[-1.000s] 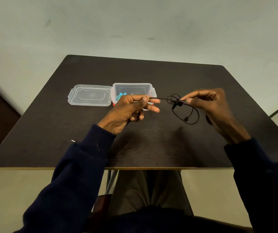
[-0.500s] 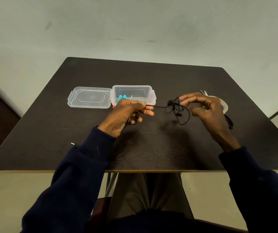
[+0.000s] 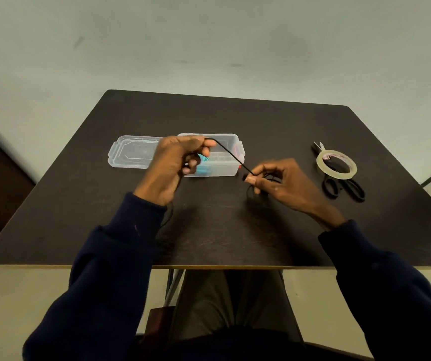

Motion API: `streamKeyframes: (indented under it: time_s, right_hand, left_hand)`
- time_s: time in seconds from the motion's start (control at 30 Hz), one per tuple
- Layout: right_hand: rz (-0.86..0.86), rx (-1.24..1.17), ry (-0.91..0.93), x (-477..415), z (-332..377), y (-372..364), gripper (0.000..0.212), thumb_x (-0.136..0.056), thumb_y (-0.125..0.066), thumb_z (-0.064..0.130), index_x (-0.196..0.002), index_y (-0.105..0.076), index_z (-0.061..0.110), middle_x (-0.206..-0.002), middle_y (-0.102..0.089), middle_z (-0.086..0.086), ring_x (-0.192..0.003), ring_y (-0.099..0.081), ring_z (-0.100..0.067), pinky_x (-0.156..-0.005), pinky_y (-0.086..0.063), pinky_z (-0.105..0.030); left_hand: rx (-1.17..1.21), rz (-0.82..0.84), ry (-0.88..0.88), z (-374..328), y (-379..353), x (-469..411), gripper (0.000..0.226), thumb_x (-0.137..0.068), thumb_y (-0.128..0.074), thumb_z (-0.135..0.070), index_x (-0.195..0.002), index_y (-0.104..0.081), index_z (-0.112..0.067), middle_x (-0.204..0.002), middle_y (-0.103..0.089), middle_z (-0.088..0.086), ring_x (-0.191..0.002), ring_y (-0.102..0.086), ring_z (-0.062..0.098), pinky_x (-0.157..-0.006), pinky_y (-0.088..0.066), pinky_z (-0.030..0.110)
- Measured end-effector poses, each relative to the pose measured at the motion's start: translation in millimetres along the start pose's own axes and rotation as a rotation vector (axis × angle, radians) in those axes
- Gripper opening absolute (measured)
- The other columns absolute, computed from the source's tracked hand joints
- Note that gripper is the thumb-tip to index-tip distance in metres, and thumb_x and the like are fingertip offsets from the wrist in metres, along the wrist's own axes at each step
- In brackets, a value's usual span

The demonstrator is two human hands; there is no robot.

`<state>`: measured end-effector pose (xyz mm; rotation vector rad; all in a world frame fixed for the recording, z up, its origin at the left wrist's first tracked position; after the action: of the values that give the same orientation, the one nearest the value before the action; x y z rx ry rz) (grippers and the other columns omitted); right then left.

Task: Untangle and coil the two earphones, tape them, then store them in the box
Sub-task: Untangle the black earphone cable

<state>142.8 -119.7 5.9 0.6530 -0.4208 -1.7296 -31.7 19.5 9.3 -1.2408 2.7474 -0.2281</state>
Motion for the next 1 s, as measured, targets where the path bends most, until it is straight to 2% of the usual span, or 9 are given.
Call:
streamKeyframes:
  time_s: [0.2, 0.3, 0.4, 0.5, 0.53, 0.6, 0.7, 0.83, 1.0]
  right_hand:
    - [0.060, 0.169, -0.059, 10.9, -14.1, 24.8, 0.006, -0.092, -0.073, 0.018, -0.094, -0.079, 0.017, -0.079, -0.076, 0.002, -0.072, -0.073, -0.020, -0.073, -0.061, -0.041]
    - [0.070, 0.170, -0.085, 16.3, -17.2, 32.3, 0.009, -0.088, -0.078, 0.018, -0.098, -0.078, 0.019, -0.085, -0.076, 0.009, -0.078, -0.073, -0.011, -0.073, -0.059, -0.032]
    - [0.019, 0.125, -0.089, 19.3, -16.0, 35.5, 0.014, -0.084, -0.082, 0.022, -0.096, -0.077, 0.017, -0.089, -0.077, 0.003, -0.084, -0.074, -0.016, -0.084, -0.061, -0.038]
    - [0.012, 0.092, -0.075, 18.2, -12.1, 29.0, 0.017, -0.084, -0.083, 0.022, -0.098, -0.076, 0.016, -0.090, -0.076, 0.003, -0.084, -0.074, -0.014, -0.083, -0.061, -0.034]
    - [0.022, 0.097, -0.074, 16.6, -11.2, 26.0, 0.018, -0.084, -0.083, 0.022, -0.099, -0.076, 0.017, -0.091, -0.076, 0.005, -0.085, -0.073, -0.012, -0.082, -0.060, -0.032]
    - [0.039, 0.112, -0.073, 12.6, -8.3, 19.8, 0.021, -0.083, -0.083, 0.023, -0.103, -0.077, 0.019, -0.094, -0.076, 0.007, -0.088, -0.073, -0.008, -0.084, -0.059, -0.029]
    - [0.026, 0.098, -0.019, 7.6, 0.2, 11.4, 0.027, -0.080, -0.085, 0.018, -0.105, -0.076, 0.016, -0.098, -0.076, 0.007, -0.094, -0.072, -0.007, -0.089, -0.057, -0.024]
    - [-0.038, 0.020, 0.062, 5.8, 10.7, 6.5, 0.031, -0.076, -0.087, 0.013, -0.103, -0.073, 0.008, -0.096, -0.076, 0.002, -0.093, -0.074, -0.010, -0.087, -0.056, -0.022]
    - [-0.103, -0.091, 0.089, 9.0, 11.8, 7.1, 0.037, -0.073, -0.087, 0.010, -0.103, -0.067, 0.000, -0.094, -0.077, -0.004, -0.090, -0.076, -0.016, -0.086, -0.057, -0.024]
  left_hand:
    - [-0.007, -0.075, 0.010, -20.8, 43.8, 0.5, 0.026, -0.098, -0.052, -0.017, -0.086, -0.073, -0.005, -0.064, -0.056, -0.003, -0.051, -0.038, 0.006, -0.043, -0.024, 0.017]
    - [-0.309, -0.119, 0.057, -28.3, 67.8, 3.1, 0.029, -0.094, -0.056, -0.017, -0.074, -0.075, -0.008, -0.059, -0.059, 0.000, -0.050, -0.044, 0.010, -0.042, -0.029, 0.017]
    - [-0.671, -0.060, 0.157, -29.2, 85.4, 5.4, 0.028, -0.097, -0.060, -0.015, -0.079, -0.078, -0.005, -0.055, -0.063, -0.002, -0.049, -0.047, 0.008, -0.044, -0.035, 0.014]
    - [-1.051, 0.103, 0.231, -21.7, 84.6, 7.7, 0.016, -0.094, -0.068, -0.017, -0.088, -0.082, -0.014, -0.074, -0.074, -0.006, -0.070, -0.064, 0.005, -0.071, -0.052, 0.020]
    - [-1.159, 0.098, 0.217, -20.3, 82.1, 8.4, 0.009, -0.091, -0.072, -0.017, -0.092, -0.081, -0.017, -0.086, -0.076, -0.005, -0.083, -0.067, 0.009, -0.084, -0.055, 0.028]
    - [-1.303, -0.014, 0.063, -24.6, 67.5, 10.1, 0.019, -0.084, -0.077, -0.015, -0.103, -0.077, -0.021, -0.106, -0.073, -0.003, -0.102, -0.066, 0.017, -0.097, -0.051, 0.036]
    - [-1.166, -0.006, -0.253, -33.3, 11.7, 19.2, 0.029, -0.083, -0.081, -0.017, -0.111, -0.075, -0.024, -0.113, -0.068, -0.010, -0.105, -0.061, 0.010, -0.097, -0.048, 0.031]
    - [-0.765, 0.282, -0.183, -3.4, -57.3, 24.3, 0.031, -0.084, -0.079, -0.006, -0.114, -0.074, -0.016, -0.111, -0.074, -0.005, -0.101, -0.068, 0.001, -0.091, -0.053, 0.016]
    - [-0.485, 0.196, -0.183, 20.5, -57.1, 13.6, 0.026, -0.078, -0.083, -0.004, -0.103, -0.075, -0.007, -0.095, -0.077, 0.002, -0.086, -0.075, 0.010, -0.081, -0.059, 0.022]
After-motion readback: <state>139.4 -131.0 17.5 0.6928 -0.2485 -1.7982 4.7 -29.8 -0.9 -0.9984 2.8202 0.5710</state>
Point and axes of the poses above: each hand's wrist, its own x-axis away from the middle knuckle, its own y-axis out of the back of the hand, z = x × y, the point moved 6 cm from there along -x, towards the middle knuckle
